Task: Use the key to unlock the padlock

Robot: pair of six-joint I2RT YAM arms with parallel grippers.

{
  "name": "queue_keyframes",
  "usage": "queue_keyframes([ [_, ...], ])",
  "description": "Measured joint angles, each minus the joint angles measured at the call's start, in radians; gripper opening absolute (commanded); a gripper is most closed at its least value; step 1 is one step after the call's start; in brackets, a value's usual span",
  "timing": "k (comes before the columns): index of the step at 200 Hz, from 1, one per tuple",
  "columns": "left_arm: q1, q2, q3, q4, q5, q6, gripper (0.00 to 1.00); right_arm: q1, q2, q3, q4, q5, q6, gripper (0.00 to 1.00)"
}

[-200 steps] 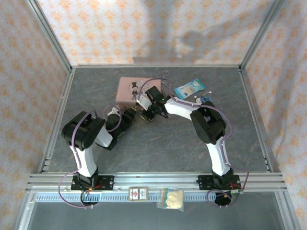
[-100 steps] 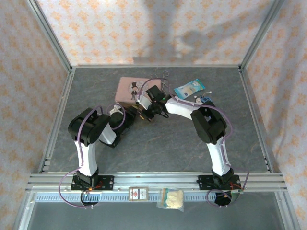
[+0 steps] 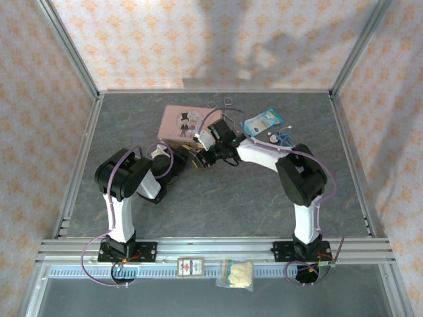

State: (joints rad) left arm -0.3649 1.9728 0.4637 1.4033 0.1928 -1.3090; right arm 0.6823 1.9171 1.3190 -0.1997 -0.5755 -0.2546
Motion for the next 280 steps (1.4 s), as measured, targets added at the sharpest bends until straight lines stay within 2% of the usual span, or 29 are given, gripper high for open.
queue_keyframes([
  [17, 0.000, 0.000, 0.000, 0.000, -0.001, 0.000, 0.00, -0.010, -0.085, -0.053, 0.036, 0.042, 0.089, 0.57],
  [45, 0.000, 0.000, 0.000, 0.000, -0.005, 0.000, 0.00, -0.065, -0.169, -0.074, 0.111, 0.193, 0.302, 0.75],
  [87, -0.002, 0.000, -0.001, 0.000, -0.019, 0.000, 0.00, -0.155, -0.152, -0.108, 0.239, 0.350, 0.576, 0.89],
  [125, -0.002, 0.000, -0.001, 0.000, -0.027, 0.000, 0.00, -0.143, -0.006, -0.061, 0.285, 0.362, 0.692, 0.89],
  [153, -0.007, 0.000, -0.007, 0.006, -0.045, -0.001, 0.00, -0.140, 0.045, -0.060, 0.312, 0.366, 0.752, 0.86],
  [195, -0.009, 0.000, -0.040, 0.046, -0.102, -0.017, 0.00, -0.140, 0.055, -0.072, 0.381, 0.393, 0.837, 0.84],
  [230, -0.011, 0.008, -0.065, 0.092, -0.153, -0.055, 0.00, -0.137, 0.056, -0.129, 0.463, 0.410, 0.902, 0.78],
  [280, -0.015, 0.040, -0.082, 0.158, -0.200, -0.083, 0.00, -0.133, 0.057, -0.149, 0.508, 0.415, 0.932, 0.73],
])
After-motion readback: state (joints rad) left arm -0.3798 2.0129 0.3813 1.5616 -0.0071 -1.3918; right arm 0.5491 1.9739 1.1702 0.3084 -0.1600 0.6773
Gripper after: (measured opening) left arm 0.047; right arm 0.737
